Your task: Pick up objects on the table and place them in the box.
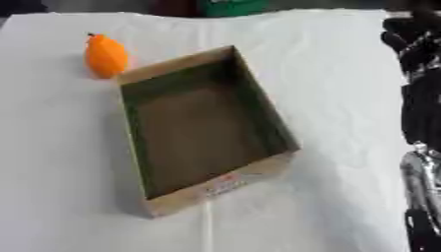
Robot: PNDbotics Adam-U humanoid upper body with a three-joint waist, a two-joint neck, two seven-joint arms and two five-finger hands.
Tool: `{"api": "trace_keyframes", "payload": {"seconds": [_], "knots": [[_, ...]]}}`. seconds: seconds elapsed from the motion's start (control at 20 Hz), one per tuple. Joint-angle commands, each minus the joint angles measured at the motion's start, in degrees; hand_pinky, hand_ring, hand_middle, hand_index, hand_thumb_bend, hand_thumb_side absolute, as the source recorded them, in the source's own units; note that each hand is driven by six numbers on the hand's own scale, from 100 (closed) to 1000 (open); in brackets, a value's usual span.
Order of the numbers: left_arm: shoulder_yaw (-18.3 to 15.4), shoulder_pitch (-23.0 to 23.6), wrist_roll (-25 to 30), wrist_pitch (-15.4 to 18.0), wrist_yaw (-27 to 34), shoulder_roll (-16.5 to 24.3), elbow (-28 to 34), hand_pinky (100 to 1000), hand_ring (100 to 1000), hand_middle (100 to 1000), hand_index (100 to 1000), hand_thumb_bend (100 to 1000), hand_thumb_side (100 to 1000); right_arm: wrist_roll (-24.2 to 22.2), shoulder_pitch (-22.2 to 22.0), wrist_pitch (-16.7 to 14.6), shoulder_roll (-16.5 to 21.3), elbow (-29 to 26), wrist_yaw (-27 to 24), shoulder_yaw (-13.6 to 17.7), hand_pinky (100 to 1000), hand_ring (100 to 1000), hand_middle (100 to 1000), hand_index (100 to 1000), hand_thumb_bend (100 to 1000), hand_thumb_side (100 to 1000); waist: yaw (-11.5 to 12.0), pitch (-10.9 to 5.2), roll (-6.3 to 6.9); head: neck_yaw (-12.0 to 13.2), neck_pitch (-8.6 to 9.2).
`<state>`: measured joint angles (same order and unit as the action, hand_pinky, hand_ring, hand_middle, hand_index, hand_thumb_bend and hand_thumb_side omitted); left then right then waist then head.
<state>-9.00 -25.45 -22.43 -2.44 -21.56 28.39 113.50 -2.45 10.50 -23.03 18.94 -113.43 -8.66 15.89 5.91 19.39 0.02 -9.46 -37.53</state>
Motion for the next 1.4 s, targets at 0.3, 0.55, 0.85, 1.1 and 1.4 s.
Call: {"api": "trace_keyframes", "payload": {"seconds": [0.3, 0.55, 0.85, 1.1, 1.4], "knots": [[3.0, -8.7, 11.9, -7.0, -5.8, 11.2, -7.5, 448, 570, 617, 815, 137, 777, -0.2, -0.2, -0.2, 1.4, -1.2, -0.3, 0.1, 882, 863, 740, 887, 100, 1000, -0.8, -1.74, -0.29, -0.1, -0.42], [4.1, -12.9, 15.2, -5.4, -8.0, 14.2, -14.3, 449, 583, 636, 832, 174, 798, -0.3, -0.3, -0.1, 1.2, -1.2, -0.4, 0.1, 882, 864, 740, 887, 100, 1000, -1.7, -1.91, -0.17, -0.5, -0.15], [5.4, -16.6, 18.1, -3.2, -11.0, 15.6, -19.0, 465, 609, 669, 858, 378, 879, -0.5, -0.3, 0.0, 1.3, -1.2, -0.6, -0.1, 883, 865, 740, 888, 100, 1000, -1.9, -2.0, -0.16, -1.8, -0.16], [6.8, -19.0, 24.5, -0.3, -15.6, 16.5, -23.2, 489, 645, 711, 903, 765, 955, -0.8, -0.2, 0.3, 1.3, -1.2, -0.9, -0.5, 885, 865, 739, 887, 100, 1000, -2.2, -2.16, -0.01, -0.5, 0.17], [9.3, -25.7, 29.8, 2.3, -22.5, 15.6, -35.2, 490, 667, 735, 920, 1000, 1000, -1.9, 0.1, 1.0, 1.5, -1.2, -1.6, -1.3, 887, 867, 738, 886, 100, 1000, -2.2, -2.46, 0.24, 0.8, 0.1]]}}
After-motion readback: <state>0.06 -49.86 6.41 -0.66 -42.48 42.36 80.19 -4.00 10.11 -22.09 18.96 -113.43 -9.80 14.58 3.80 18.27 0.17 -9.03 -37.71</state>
